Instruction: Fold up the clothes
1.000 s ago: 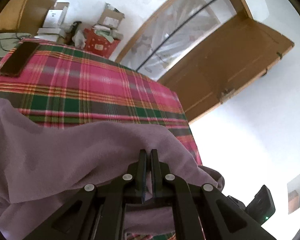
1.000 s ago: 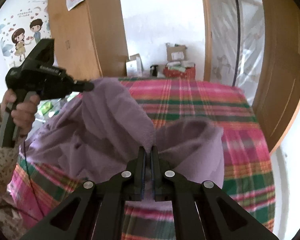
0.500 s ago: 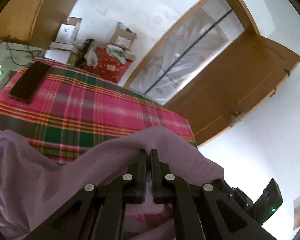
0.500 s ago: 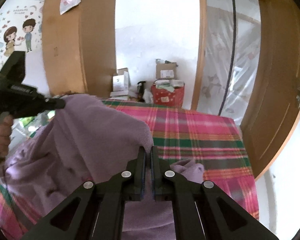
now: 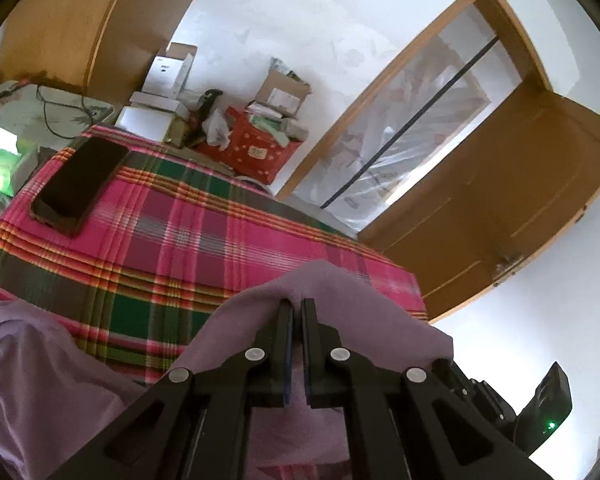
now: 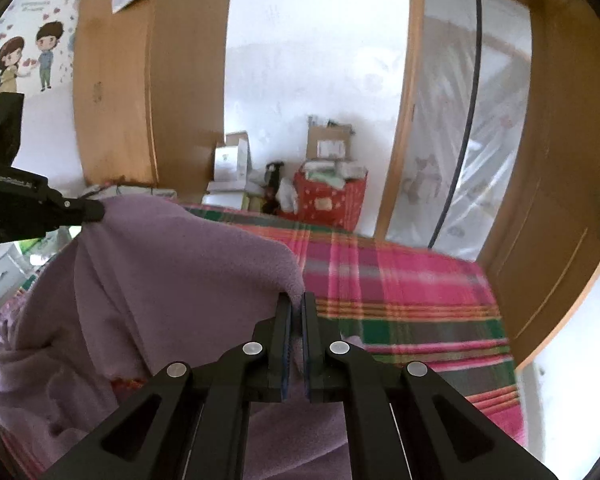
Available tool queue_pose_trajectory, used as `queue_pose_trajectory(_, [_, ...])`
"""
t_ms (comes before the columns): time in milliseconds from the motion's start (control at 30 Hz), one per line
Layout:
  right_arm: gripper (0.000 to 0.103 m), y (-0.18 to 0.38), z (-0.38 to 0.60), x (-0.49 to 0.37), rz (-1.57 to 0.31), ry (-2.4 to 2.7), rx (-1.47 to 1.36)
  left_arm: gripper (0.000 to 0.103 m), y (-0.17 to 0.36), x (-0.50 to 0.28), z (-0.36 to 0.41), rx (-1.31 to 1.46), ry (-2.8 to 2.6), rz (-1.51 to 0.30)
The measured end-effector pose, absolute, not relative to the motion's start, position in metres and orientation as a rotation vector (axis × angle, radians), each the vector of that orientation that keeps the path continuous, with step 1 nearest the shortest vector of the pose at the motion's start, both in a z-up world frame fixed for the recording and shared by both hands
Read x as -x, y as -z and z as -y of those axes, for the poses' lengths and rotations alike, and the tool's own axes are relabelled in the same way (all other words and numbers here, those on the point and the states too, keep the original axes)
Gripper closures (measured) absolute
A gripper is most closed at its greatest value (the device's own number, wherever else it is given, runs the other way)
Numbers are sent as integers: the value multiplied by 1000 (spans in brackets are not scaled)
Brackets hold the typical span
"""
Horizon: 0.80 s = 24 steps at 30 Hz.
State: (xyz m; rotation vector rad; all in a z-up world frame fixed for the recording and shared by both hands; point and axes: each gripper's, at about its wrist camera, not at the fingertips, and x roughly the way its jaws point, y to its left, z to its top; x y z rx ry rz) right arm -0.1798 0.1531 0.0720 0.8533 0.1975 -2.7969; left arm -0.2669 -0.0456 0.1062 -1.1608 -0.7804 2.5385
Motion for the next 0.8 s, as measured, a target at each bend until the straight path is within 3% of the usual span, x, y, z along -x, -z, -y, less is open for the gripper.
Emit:
queue_pose_trajectory(300, [96,-28,-153,210,-160,2733,-1034,99,-50,292,43,1378,-2525,771])
queue_pose_trajectory(400, [88,-23,-157,217,-105,2701,-1096,99,-46,288,39,1404,-2521,734])
queue_pose_trajectory(467, [82,-25,-162,214,-69,2690,-1104,96,-50,281,36,1397,-2512,707])
queue_pose_trajectory(533, [78,-31,-167,205,-38,2689,-1082,86,-55,273,34,1378,-2504,683])
queue_pose_trajectory(800, [66,-55,-209,160,67,2758,-1000,76,-80,226,-7,1276,-2376,553])
